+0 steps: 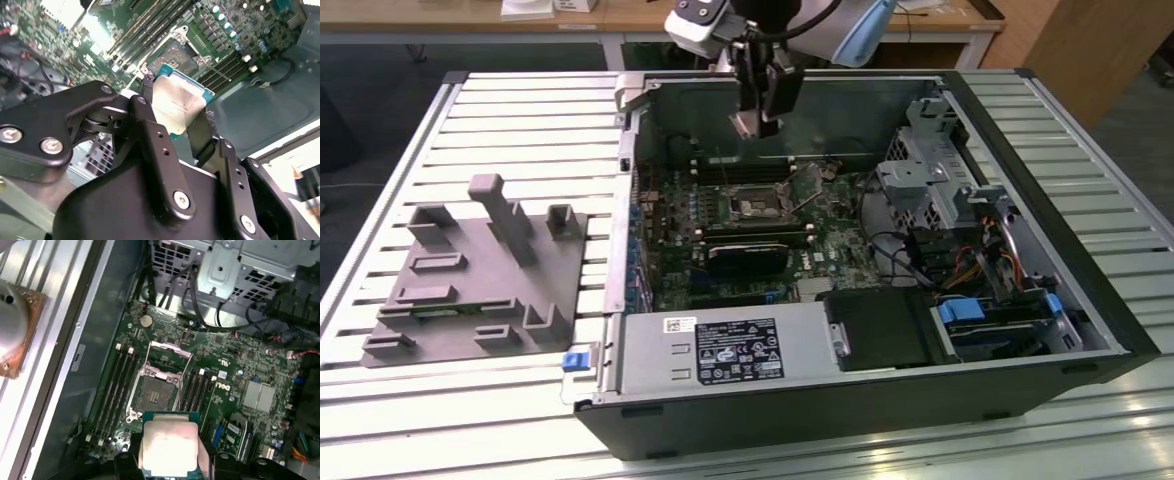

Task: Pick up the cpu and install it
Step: 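Place the cpu into insertion slot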

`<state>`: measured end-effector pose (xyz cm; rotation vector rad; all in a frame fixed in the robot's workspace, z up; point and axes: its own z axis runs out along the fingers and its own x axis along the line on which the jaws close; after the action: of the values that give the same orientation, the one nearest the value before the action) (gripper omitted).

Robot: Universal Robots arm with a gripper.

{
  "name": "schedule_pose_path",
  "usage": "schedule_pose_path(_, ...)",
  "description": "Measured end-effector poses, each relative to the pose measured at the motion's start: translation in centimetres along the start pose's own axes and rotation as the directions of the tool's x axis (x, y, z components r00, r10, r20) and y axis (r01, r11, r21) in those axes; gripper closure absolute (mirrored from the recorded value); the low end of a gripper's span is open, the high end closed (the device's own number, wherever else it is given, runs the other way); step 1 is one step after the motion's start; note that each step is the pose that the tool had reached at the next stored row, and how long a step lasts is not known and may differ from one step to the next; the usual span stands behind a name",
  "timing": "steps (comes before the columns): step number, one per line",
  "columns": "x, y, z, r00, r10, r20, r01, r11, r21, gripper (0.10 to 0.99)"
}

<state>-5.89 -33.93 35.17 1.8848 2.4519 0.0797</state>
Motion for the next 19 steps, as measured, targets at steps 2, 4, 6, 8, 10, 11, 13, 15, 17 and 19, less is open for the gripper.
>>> schedule_pose_path(2, 0.00, 0.00, 0.09, 0.9994, 0.036, 0.0025, -0.036, 0.9994, 0.000, 0.561)
schedule_pose_path(4, 0.00, -0.01, 0.17, 0.9974, 0.072, 0.0051, -0.072, 0.9974, 0.000, 0.561)
schedule_pose_path(6, 0.00, -0.02, 0.26, 0.9941, 0.109, 0.0077, -0.109, 0.9941, 0.000, 0.561)
schedule_pose_path(8, 0.00, -0.02, 0.34, 0.9896, 0.143, 0.0101, -0.143, 0.9897, 0.000, 0.561)
schedule_pose_path(10, 0.02, -0.03, 0.41, 0.9852, 0.171, 0.0120, -0.171, 0.9853, 0.000, 0.561)
schedule_pose_path(11, 0.04, -0.02, 0.43, 0.9841, 0.177, 0.0125, -0.177, 0.9842, 0.000, 0.561)
schedule_pose_path(13, 0.05, -0.02, 0.49, 0.9836, 0.180, 0.0126, -0.180, 0.9837, 0.000, 0.561)
schedule_pose_path(15, 0.06, -0.02, 0.53, 0.9835, 0.180, 0.0128, -0.180, 0.9836, 0.000, 0.561)
schedule_pose_path(17, 0.06, -0.02, 0.58, 0.9835, 0.180, 0.0129, -0.180, 0.9836, 0.000, 0.561)
schedule_pose_path(19, 0.06, -0.03, 0.64, 0.9835, 0.180, 0.0128, -0.180, 0.9836, 0.000, 0.561)
